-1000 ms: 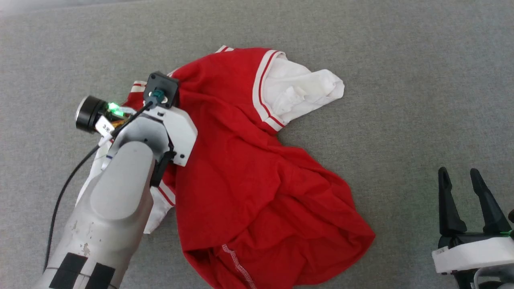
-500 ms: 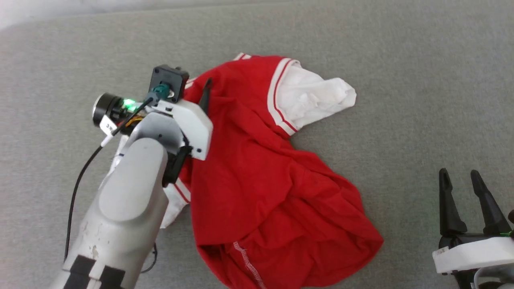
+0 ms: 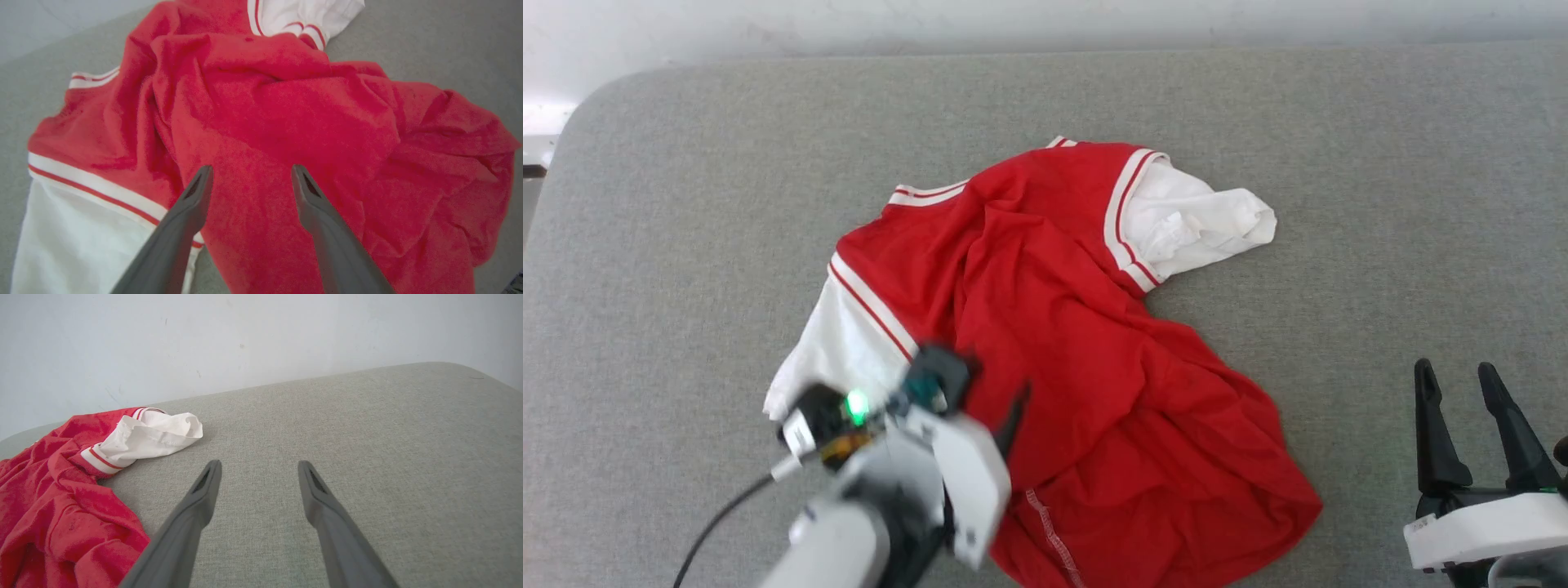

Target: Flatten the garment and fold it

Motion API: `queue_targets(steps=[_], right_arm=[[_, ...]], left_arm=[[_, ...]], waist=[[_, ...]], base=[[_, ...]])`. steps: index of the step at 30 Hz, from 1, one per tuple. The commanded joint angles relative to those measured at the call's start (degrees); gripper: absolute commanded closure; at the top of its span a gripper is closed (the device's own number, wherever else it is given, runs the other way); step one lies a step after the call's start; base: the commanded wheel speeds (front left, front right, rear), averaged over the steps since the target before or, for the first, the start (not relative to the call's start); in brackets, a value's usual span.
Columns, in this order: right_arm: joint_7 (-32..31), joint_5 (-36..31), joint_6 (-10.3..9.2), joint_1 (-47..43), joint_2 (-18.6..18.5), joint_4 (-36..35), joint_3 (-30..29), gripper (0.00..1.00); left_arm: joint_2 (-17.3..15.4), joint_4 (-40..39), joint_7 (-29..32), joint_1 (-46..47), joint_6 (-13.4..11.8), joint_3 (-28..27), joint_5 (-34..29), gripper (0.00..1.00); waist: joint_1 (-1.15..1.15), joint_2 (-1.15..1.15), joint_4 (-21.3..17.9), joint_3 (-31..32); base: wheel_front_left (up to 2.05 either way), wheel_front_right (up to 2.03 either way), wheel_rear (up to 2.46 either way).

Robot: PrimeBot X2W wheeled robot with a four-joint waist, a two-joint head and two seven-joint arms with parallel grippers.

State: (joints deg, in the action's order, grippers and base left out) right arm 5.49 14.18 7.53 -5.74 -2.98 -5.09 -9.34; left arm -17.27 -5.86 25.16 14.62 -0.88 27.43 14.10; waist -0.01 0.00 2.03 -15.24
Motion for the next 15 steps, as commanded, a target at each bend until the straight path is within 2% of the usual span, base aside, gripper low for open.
queue_targets(steps=[1,5,10,11,12,13,15], right_arm=[[-0.2,0.2,-0.04,-0.1,0.1,-0.3,-0.2,0.0],[-0.5,0.2,-0.04,0.2,0.1,-0.6,0.2,0.0],[-0.9,0.1,-0.04,0.4,0.1,-0.7,0.6,0.0],[-1.0,0.1,-0.04,0.4,0.1,-0.8,0.7,0.0],[-1.0,0.0,-0.04,0.4,0.1,-0.8,0.7,0.0],[-1.1,0.0,-0.04,0.4,0.1,-0.8,0.8,0.0],[-1.1,0.0,-0.04,0.3,0.1,-0.8,0.9,0.0]], left_arm=[[-0.8,-1.4,2.3,-2.7,0.5,1.0,0.8,0.0],[-2.5,-1.2,6.4,-6.1,1.0,3.4,0.4,0.0],[-3.1,4.0,9.5,-6.1,1.6,5.6,-0.6,0.0],[-3.2,5.0,9.7,-5.8,1.8,6.0,-0.9,0.12],[-3.2,6.0,9.9,-5.5,2.0,6.3,-1.2,0.6],[-3.0,6.8,9.7,-5.3,2.0,6.5,-1.1,1.0],[-2.5,7.6,8.8,-5.0,2.0,6.3,-0.7,1.0]], waist=[[0.01,0.0,0.2,-0.3],[0.01,0.0,0.4,-0.6],[0.01,0.0,0.2,-0.4],[0.01,0.0,0.1,-0.3],[0.01,0.0,0.0,-0.2],[0.01,0.0,-0.1,-0.1],[0.01,0.0,-0.3,0.2]], base=[[0.0,0.0,0.0],[0.0,0.0,0.0],[0.0,0.0,0.0],[0.0,0.0,0.0],[0.0,0.0,0.0],[0.0,0.0,0.0],[0.0,0.0,0.0]])
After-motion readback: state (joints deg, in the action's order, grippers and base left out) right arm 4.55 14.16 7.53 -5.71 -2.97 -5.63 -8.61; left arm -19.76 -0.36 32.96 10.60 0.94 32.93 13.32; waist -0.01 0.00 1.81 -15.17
